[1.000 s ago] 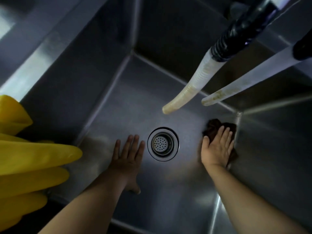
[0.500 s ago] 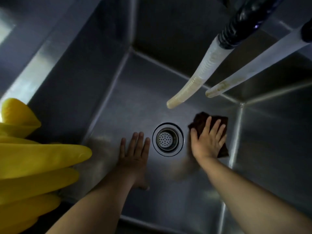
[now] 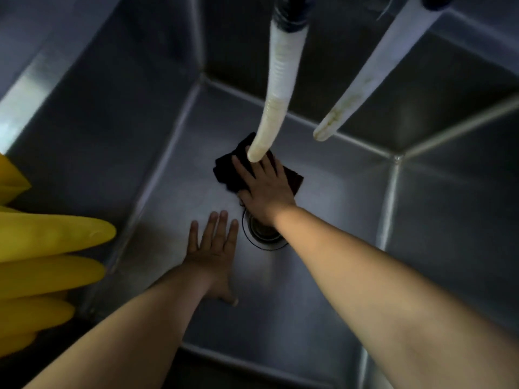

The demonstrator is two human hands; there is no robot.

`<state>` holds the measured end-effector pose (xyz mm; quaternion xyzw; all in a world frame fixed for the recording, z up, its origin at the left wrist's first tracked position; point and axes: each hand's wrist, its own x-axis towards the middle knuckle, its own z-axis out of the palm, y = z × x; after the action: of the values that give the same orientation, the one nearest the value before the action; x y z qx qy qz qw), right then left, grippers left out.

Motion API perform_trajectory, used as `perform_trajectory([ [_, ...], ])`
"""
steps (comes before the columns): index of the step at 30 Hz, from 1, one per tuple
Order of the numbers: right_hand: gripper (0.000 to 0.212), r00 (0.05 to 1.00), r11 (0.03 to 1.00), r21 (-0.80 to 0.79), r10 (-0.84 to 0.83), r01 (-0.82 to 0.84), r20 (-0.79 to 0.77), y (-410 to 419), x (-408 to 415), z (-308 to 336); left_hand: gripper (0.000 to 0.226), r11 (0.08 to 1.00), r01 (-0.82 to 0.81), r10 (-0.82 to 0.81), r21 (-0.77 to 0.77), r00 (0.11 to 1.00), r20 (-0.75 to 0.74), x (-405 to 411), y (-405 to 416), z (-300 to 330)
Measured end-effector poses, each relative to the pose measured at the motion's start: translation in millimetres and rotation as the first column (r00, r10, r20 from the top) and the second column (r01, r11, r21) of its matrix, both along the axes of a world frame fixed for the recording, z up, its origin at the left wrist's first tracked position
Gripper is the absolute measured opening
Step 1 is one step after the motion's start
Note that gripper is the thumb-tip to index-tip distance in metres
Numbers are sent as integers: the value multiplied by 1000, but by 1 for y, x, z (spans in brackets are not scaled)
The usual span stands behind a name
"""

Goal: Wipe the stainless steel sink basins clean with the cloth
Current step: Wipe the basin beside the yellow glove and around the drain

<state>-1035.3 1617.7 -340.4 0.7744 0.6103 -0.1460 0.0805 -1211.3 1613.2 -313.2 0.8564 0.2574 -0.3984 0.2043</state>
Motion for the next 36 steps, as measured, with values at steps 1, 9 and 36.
perform_trajectory([
  [1,66,1000,1000,10,-25,25,4,-9,9,0,145,1000,-3,3,8,1000,-4,0,-1,0],
  [9,68,912,914,-23,-403,406,71,-124,68,12,121,990,23,-27,138,999,31,1,-14,29],
  [36,85,961,962,-20,270,-272,-54,-8,-71,6,29,949,-222,115,225,905,410,-155,-16,187],
])
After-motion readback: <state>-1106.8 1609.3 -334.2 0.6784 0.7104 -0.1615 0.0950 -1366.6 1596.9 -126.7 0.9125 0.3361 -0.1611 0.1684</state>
